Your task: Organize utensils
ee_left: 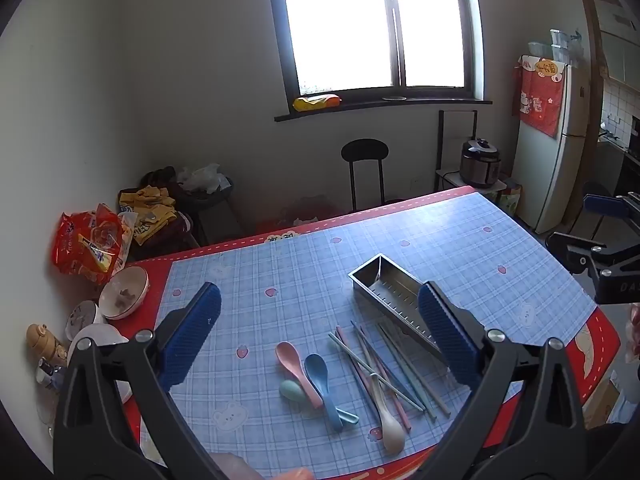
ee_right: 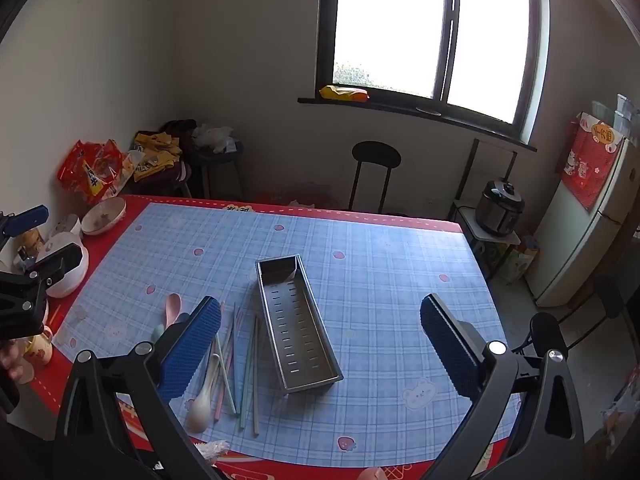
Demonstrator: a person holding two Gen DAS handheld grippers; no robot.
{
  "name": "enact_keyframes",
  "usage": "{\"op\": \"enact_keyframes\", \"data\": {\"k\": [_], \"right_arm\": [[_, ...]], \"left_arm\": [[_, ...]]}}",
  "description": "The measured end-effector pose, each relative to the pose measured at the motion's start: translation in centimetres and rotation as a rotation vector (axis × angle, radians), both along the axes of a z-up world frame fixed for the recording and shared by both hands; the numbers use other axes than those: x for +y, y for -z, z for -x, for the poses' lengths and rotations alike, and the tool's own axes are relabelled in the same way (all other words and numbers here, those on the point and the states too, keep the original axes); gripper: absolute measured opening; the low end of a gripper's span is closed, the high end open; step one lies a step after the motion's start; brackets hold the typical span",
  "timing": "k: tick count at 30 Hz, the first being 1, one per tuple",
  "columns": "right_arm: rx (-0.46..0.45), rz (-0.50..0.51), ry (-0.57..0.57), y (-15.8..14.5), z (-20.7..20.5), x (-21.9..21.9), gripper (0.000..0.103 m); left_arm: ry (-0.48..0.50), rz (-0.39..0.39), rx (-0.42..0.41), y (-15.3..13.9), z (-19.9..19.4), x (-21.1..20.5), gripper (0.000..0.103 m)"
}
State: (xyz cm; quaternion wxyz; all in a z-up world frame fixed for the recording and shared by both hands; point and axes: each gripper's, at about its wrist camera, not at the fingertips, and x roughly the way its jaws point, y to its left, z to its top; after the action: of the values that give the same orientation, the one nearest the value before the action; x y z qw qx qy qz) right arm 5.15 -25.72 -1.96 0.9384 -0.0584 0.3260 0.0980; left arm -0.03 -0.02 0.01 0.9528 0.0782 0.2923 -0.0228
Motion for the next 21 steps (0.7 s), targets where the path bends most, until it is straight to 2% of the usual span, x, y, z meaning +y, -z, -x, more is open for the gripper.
{"op": "enact_keyframes", "data": {"k": [21], "right_arm": [[-0.002, -0.012, 0.000, -0.28, -0.08, -0.43, 0.098]], "left_arm": [[-0.001, -0.009, -0.005, -0.58, -0.51, -0.73, 0.097]]}}
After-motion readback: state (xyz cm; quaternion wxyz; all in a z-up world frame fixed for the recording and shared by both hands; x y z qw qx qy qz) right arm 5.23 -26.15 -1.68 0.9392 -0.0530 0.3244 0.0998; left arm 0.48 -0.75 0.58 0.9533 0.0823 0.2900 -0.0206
